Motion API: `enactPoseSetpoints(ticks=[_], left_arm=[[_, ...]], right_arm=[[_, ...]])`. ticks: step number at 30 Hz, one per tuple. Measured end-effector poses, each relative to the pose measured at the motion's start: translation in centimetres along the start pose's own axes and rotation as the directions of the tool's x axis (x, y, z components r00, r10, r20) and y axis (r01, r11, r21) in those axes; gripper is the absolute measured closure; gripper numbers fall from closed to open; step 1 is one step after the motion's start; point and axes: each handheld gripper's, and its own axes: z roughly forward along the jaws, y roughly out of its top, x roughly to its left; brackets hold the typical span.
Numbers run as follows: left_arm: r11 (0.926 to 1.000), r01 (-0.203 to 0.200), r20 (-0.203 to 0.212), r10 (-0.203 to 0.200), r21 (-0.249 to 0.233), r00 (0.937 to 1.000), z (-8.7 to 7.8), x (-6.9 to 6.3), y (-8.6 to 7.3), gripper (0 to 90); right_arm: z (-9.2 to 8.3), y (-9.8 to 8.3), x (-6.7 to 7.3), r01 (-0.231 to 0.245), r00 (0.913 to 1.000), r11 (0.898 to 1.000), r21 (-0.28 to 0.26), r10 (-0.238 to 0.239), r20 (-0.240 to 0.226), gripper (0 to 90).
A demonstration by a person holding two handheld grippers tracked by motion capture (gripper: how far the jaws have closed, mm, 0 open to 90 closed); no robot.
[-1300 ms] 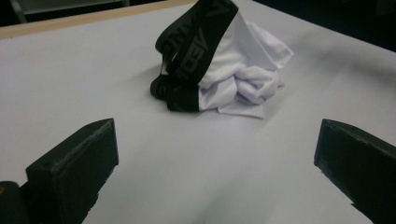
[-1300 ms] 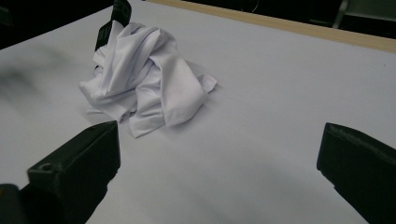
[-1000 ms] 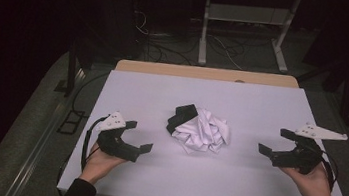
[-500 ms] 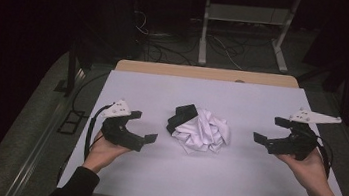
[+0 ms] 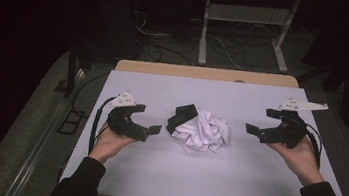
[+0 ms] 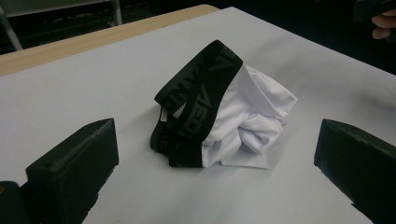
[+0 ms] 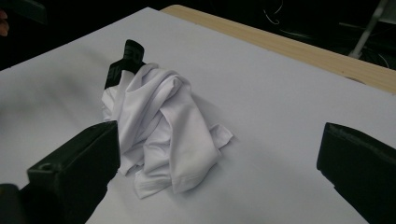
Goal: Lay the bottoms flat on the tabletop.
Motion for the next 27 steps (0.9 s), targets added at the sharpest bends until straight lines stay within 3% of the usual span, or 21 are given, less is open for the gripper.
enactPoseSetpoints(ticks=[10,16,27], left_arm=[[0.9997,0.024,-0.008,-0.024,0.006,0.9997,1.0,0.9,-0.1,0.0],[0.9986,0.053,-0.015,-0.053,0.003,0.9985,1.4,1.9,-0.1,0.0],[0.9937,0.108,-0.02,-0.108,0.029,0.994,2.9,3.1,-1.0,0.0]], right_arm=[[2.5,0.2,-0.1,0.002,0.9996,0.999,0.033,-0.001,-0.03,0.0],[4.3,0.1,0.1,0.015,0.9989,0.997,0.08,-0.012,-0.046,0.0],[7.2,-0.7,0.0,-0.013,0.9972,0.994,0.113,0.022,-0.071,0.0]])
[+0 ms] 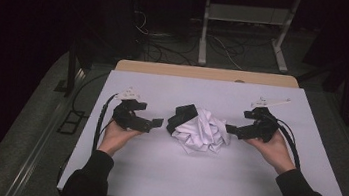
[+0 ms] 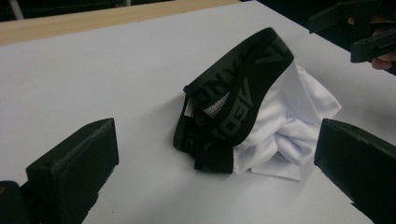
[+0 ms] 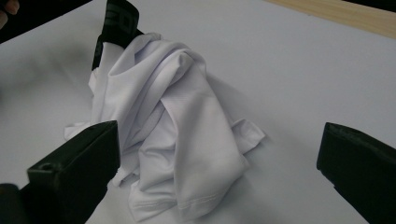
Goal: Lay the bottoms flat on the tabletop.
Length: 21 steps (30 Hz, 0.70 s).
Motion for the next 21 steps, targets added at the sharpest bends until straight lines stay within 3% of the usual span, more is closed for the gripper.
enactPoseSetpoints(ticks=[8,14,19,21], left_arm=[[0.9995,0.028,0.008,-0.028,0.017,0.9996,1.2,0.4,-0.3,0.0],[0.9962,0.051,0.035,-0.053,0.071,0.9979,2.7,0.4,-0.9,0.0],[0.9951,0.086,0.051,-0.088,0.05,0.9948,3.3,0.4,-1.8,0.3],[0.9939,0.089,0.047,-0.092,0.065,0.9947,3.4,0.5,-2.3,0.3]], right_arm=[[1.0,-0.3,-0.2,-0.008,1.0,1.0,0.022,0.008,-0.005,0.0],[2.0,-0.9,-0.1,-0.016,0.9997,0.999,0.04,0.017,-0.017,0.0],[2.5,-1.3,0.0,-0.02,0.9995,0.998,0.054,0.021,-0.022,0.0],[2.7,-1.4,0.0,-0.016,0.9995,0.998,0.058,0.017,-0.026,0.0]])
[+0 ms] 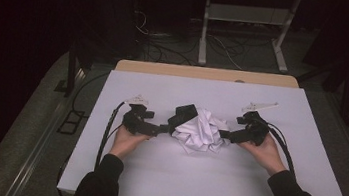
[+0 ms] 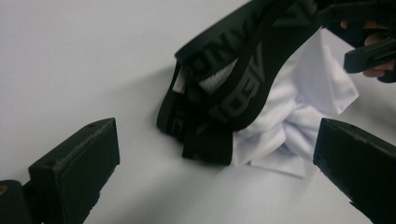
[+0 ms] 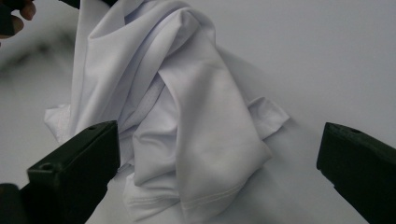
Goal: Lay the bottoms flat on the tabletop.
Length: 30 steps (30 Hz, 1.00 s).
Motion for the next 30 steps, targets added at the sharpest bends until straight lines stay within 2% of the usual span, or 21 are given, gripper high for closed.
enactPoseSetpoints(ticks=[2,4,6,10,12,15,16,17,18,19,21,23,24,25,26,27,28,29,30], left_arm=[[0.9999,0.001,-0.009,0.0,0.017,1.0,0.1,0.2,-0.3,0.3],[0.9997,0.014,0.001,-0.014,0.02,0.9999,0.4,0.4,-0.8,2.2],[0.9997,0.011,0.003,-0.011,0.024,0.9999,0.6,0.4,-0.9,4.2],[0.9989,0.012,0.031,-0.014,0.046,0.9994,1.4,0.4,-1.0,11.3],[0.9987,0.007,0.046,-0.01,0.051,0.9989,1.8,0.3,-1.0,14.2],[0.9982,-0.02,0.044,0.017,0.057,0.9989,2.3,0.1,-0.9,17.2],[0.9981,-0.025,0.045,0.022,0.057,0.9987,2.4,0.1,-0.9,20.1],[0.9977,-0.029,0.041,0.027,0.061,0.9988,2.6,0.0,-0.9,30.0],[0.9967,-0.033,0.03,0.031,0.074,0.999,2.8,-0.1,-0.9,30.0],[0.9937,-0.037,0.009,0.036,0.106,0.9993,3.2,-0.2,-0.8,35.9],[0.9871,-0.057,-0.002,0.058,0.15,0.9983,3.9,-0.6,-0.8,44.2],[0.9846,-0.077,-0.023,0.082,0.157,0.9964,4.1,-0.8,-0.7,53.0],[0.9851,-0.072,-0.018,0.076,0.156,0.997,4.2,-0.7,-0.7,55.0],[0.985,-0.071,-0.014,0.074,0.157,0.9971,4.2,-0.7,-0.6,55.9],[0.9846,-0.074,-0.013,0.077,0.158,0.9969,4.2,-0.7,-0.6,55.9],[0.9868,-0.072,0.002,0.072,0.145,0.9974,4.1,-0.7,-0.5,68.2],[0.9868,-0.072,0.002,0.072,0.145,0.9974,4.1,-0.7,-0.5,74.9],[0.9889,-0.065,0.001,0.065,0.134,0.9979,4.0,-0.7,-0.4,74.9],[0.9892,-0.069,-0.001,0.07,0.129,0.9976,3.9,-0.8,-0.2,83.0]], right_arm=[[0.1,-0.1,0.1,0.002,1.0,1.0,0.012,-0.002,-0.004,0.0],[0.4,-0.3,0.2,0.003,1.0,1.0,0.018,-0.002,-0.01,0.0],[0.6,-0.4,0.2,0.003,0.9999,1.0,0.013,-0.003,-0.012,0.0],[1.2,-0.8,0.1,-0.016,0.9996,0.999,0.03,0.016,-0.021,2.2],[1.4,-1.0,0.1,-0.026,0.9995,0.999,0.028,0.026,-0.02,2.7],[1.5,-1.0,0.0,-0.028,0.9993,0.999,0.03,0.029,-0.022,5.5],[1.5,-1.0,-0.1,-0.025,0.9994,0.999,0.029,0.026,-0.024,7.5],[1.6,-1.0,-0.1,-0.017,0.9995,0.999,0.03,0.018,-0.025,11.7],[1.6,-1.0,-0.1,-0.017,0.9995,0.999,0.03,0.018,-0.025,11.7],[1.6,-1.0,-0.1,-0.014,0.9995,0.999,0.033,0.015,-0.029,13.6],[1.9,-1.1,-0.1,-0.023,0.9988,0.999,0.043,0.025,-0.043,14.5],[2.2,-1.0,-0.2,-0.024,0.9988,0.998,0.061,0.026,-0.042,16.8],[2.4,-1.0,-0.2,-0.022,0.9987,0.998,0.066,0.025,-0.043,20.3],[2.7,-0.9,-0.2,-0.026,0.9979,0.997,0.076,0.03,-0.058,31.4],[2.7,-0.9,-0.2,-0.026,0.9979,0.997,0.076,0.03,-0.058,31.4],[3.0,-0.7,-0.1,-0.037,0.9965,0.993,0.108,0.045,-0.071,50.3],[3.0,-0.7,-0.1,-0.037,0.9965,0.993,0.108,0.045,-0.071,50.3],[3.1,-0.5,0.1,-0.039,0.9956,0.991,0.131,0.05,-0.079,59.8],[3.1,-0.3,0.2,-0.04,0.9949,0.989,0.144,0.052,-0.086,69.9]])
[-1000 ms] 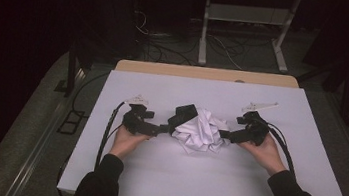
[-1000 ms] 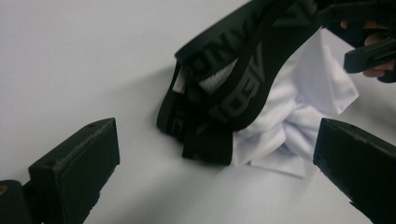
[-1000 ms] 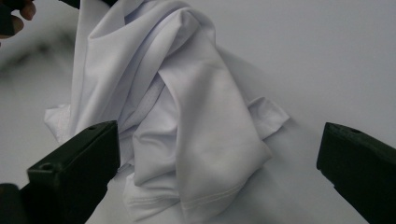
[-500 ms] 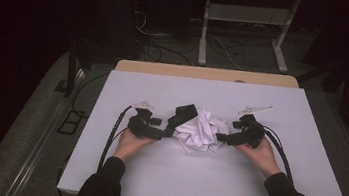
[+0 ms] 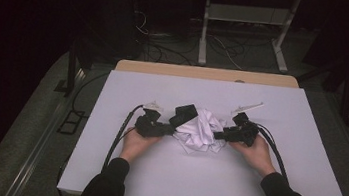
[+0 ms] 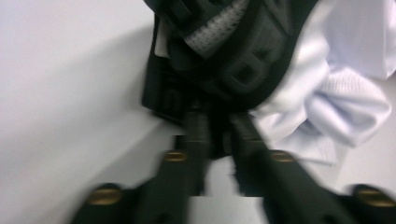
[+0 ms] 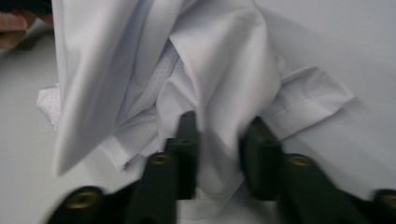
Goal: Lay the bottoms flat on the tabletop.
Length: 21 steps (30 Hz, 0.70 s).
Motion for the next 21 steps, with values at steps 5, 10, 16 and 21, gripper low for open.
enactPoseSetpoints(ticks=[5,10,16,21], left_arm=[[0.9998,0.004,0.008,-0.004,0.017,1.0,-0.5,0.1,0.3,86.6],[0.9995,0.029,0.004,-0.029,-0.016,0.9996,-2.2,0.7,0.5,87.1],[0.9966,0.052,-0.02,-0.053,-0.063,0.9984,-4.3,1.3,0.6,87.2],[0.9909,0.081,-0.037,-0.085,-0.108,0.9957,-6.1,2.0,0.3,87.9]], right_arm=[[-1.4,0.6,0.3,-0.003,0.9997,1.0,-0.005,0.003,0.026,82.4],[-4.7,0.0,-1.0,-0.09,0.9959,0.995,-0.032,0.09,0.0,82.7],[-8.4,-1.6,-2.6,-0.168,0.9852,0.983,-0.08,0.17,0.019,82.7],[-11.2,-3.0,-3.7,-0.209,0.974,0.97,-0.124,0.218,0.062,82.7]])
